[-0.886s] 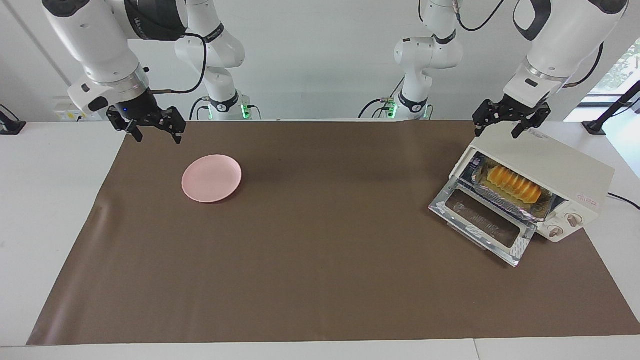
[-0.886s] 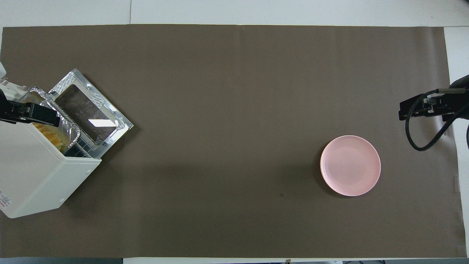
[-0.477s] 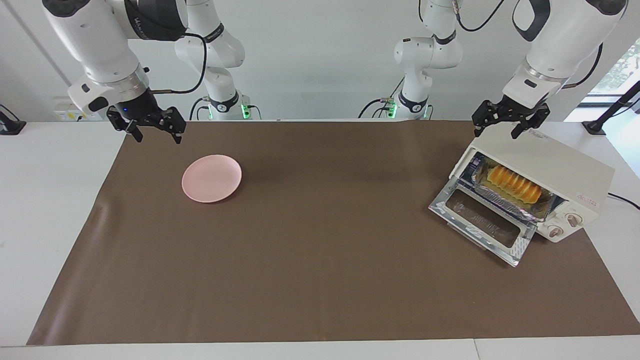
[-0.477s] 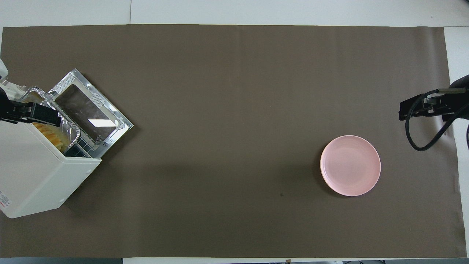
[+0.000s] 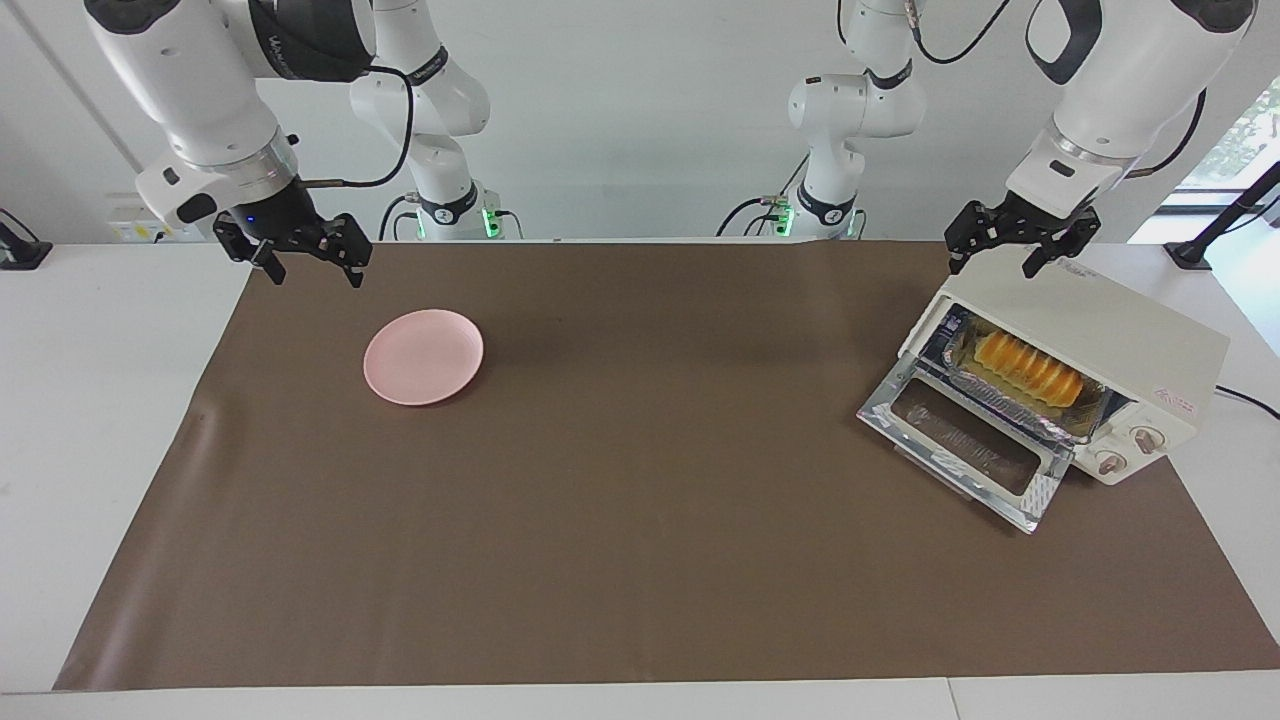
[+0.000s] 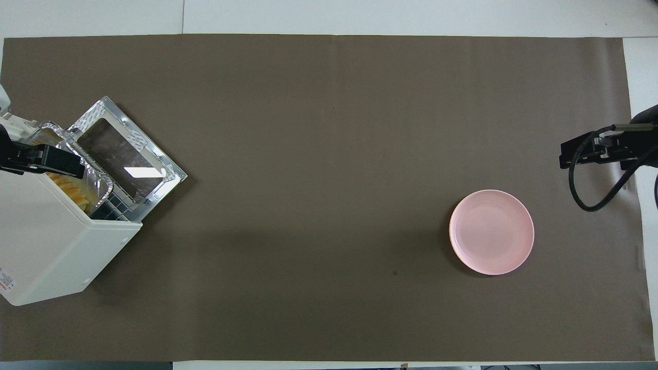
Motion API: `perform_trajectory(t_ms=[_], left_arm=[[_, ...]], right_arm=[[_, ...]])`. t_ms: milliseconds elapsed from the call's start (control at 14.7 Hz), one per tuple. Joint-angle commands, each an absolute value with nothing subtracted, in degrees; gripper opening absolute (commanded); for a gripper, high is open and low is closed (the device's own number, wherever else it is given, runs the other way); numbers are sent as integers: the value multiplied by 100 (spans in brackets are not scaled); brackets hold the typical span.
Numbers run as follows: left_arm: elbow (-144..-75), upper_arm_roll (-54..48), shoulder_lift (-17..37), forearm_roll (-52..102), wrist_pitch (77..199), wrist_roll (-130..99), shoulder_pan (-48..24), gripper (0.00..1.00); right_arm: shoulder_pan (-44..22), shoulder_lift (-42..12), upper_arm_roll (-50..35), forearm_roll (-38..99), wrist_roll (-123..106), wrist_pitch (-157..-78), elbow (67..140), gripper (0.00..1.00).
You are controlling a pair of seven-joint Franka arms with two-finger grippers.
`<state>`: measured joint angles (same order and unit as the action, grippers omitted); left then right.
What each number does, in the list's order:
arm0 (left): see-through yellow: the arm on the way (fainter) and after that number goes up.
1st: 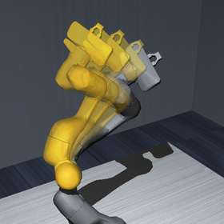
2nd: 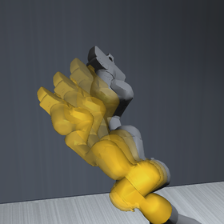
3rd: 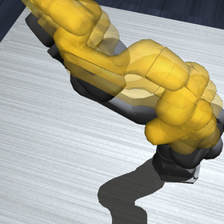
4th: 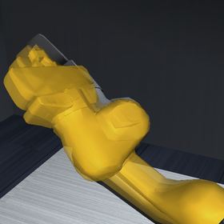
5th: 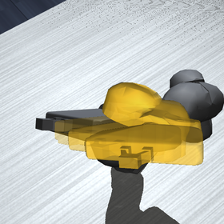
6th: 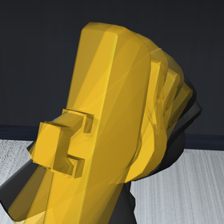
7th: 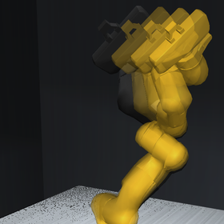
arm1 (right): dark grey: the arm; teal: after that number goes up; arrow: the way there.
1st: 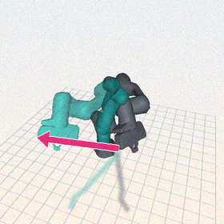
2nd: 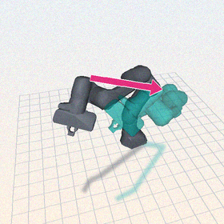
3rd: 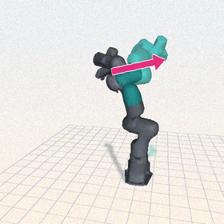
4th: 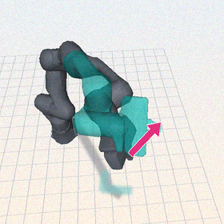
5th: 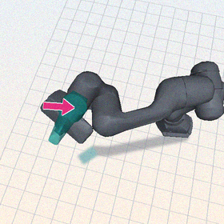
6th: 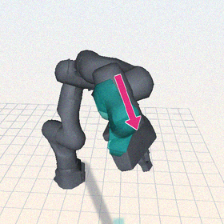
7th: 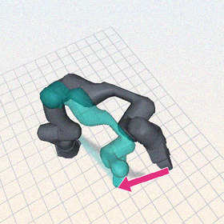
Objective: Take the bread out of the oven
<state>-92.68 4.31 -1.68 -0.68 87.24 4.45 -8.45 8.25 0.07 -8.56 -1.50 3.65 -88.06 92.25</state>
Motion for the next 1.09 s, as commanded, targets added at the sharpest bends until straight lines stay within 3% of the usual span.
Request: perform_trajectory(t_ms=[0, 205, 682, 886, 1023], left_arm=[[-9229, 413, -193, -402, 8621, 160, -800, 100], [-9045, 413, -36, -457, 8351, -692, -861, 100], [-6367, 466, 2379, -466, 7366, -2264, -905, 100], [-6179, 772, 2751, -589, 7575, -3074, -1071, 100], [-6423, 1045, 2830, -702, 7899, -3565, -1282, 100]], right_arm=[[896, 123, -905, -141, 246, -8771, 9343, 100], [896, 123, -905, -141, 246, -8771, 9343, 100], [896, 123, -905, -141, 246, -8771, 9343, 100], [896, 123, -905, -141, 246, -8771, 9343, 100], [896, 123, -905, -141, 246, -8771, 9343, 100]])
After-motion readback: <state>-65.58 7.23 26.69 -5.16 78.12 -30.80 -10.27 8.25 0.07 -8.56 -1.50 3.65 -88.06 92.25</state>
